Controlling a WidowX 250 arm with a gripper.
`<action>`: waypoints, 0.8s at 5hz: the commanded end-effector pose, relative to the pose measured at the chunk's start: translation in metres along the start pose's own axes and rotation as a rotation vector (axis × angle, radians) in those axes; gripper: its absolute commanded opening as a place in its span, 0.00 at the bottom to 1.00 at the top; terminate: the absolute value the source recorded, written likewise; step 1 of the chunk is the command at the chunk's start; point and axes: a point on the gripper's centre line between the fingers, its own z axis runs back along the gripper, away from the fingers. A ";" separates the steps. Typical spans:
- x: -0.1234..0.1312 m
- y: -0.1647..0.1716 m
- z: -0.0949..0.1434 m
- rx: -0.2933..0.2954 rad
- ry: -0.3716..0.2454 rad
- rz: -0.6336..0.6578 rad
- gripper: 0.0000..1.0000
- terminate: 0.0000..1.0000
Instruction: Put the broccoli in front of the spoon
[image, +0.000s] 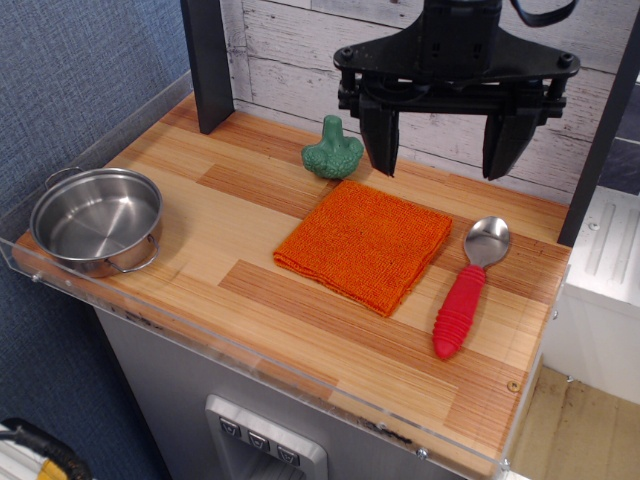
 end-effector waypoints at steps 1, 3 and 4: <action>0.000 0.000 0.000 0.000 0.000 0.000 1.00 0.00; 0.032 0.034 -0.025 0.071 -0.036 0.056 1.00 0.00; 0.053 0.057 -0.039 0.092 -0.013 0.103 1.00 0.00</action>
